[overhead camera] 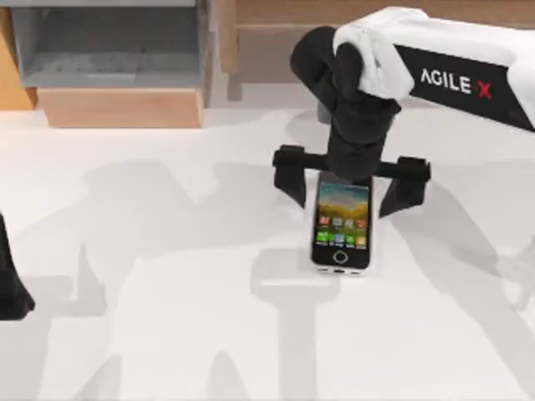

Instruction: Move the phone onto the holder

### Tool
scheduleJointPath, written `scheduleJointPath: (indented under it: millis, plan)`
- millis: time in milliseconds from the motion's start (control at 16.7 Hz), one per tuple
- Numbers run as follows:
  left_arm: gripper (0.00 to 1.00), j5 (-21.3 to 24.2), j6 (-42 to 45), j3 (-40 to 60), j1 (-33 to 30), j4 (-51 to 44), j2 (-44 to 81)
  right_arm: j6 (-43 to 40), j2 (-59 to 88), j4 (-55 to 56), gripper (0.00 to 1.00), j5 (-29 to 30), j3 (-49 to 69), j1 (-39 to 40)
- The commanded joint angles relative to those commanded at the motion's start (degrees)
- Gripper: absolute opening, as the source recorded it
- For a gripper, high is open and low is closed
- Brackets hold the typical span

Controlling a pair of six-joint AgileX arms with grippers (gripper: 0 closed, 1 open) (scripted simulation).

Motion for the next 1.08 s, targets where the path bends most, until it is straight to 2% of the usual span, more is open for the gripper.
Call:
scheduleJointPath:
  millis: [180, 420, 1080]
  plan:
    - [1.00, 0.0, 0.0, 0.0, 0.0, 0.0, 0.0, 0.1, 1.9, 5.2, 1.00, 0.0, -3.6, 0.1]
    - [1.00, 0.0, 0.0, 0.0, 0.0, 0.0, 0.0, 0.1, 2.1, 5.7, 1.00, 0.0, -4.1, 0.1]
    - [1.00, 0.0, 0.0, 0.0, 0.0, 0.0, 0.0, 0.1, 2.1, 5.7, 0.17, 0.0, -4.1, 0.1]
